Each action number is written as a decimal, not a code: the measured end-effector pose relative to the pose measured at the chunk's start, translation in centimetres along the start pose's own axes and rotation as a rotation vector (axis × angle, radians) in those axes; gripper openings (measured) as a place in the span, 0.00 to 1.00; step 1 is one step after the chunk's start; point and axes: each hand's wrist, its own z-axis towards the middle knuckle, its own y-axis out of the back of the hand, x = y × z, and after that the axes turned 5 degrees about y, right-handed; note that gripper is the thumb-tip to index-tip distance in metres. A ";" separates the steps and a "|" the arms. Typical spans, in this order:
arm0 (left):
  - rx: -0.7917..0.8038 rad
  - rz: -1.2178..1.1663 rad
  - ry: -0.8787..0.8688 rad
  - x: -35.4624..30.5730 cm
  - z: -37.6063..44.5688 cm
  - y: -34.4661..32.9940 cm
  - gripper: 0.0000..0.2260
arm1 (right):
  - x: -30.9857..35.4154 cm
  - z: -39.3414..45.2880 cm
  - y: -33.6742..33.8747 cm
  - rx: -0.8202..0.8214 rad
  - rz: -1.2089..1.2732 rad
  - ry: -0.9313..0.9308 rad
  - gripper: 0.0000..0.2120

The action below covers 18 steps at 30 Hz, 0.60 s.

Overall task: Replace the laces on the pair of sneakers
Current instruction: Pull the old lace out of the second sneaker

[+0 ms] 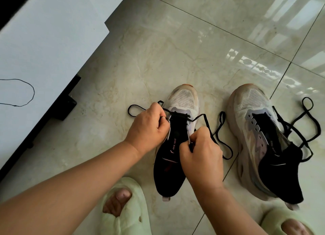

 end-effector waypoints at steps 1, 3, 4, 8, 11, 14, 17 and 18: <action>-0.020 -0.010 0.028 0.1 0.0 -0.3 0.05 | 0.0 0.0 0.0 -0.001 0.002 -0.005 0.09; -0.045 -0.045 0.130 0.2 0.1 -0.6 0.06 | 0.0 0.1 -0.1 -0.001 0.009 -0.017 0.09; -0.047 -0.113 0.212 0.4 0.3 -0.5 0.06 | 0.1 0.1 -0.1 -0.001 0.010 -0.021 0.09; 0.003 -0.269 0.367 1.2 1.0 0.4 0.03 | 0.1 -0.1 0.0 0.001 0.027 -0.037 0.08; 0.056 -0.078 0.175 1.5 0.4 0.8 0.02 | 0.1 -0.1 0.2 0.008 0.012 -0.048 0.08; 0.036 -0.066 0.100 1.4 -0.2 1.2 0.07 | 0.3 -0.2 0.4 0.012 -0.003 -0.049 0.10; 0.050 -0.052 0.055 0.9 -1.2 1.7 0.18 | 1.0 0.1 1.0 -0.056 0.045 -0.005 0.15; 0.056 -0.038 0.044 0.5 -1.6 1.8 0.21 | 1.1 0.6 1.2 -0.097 0.054 0.030 0.15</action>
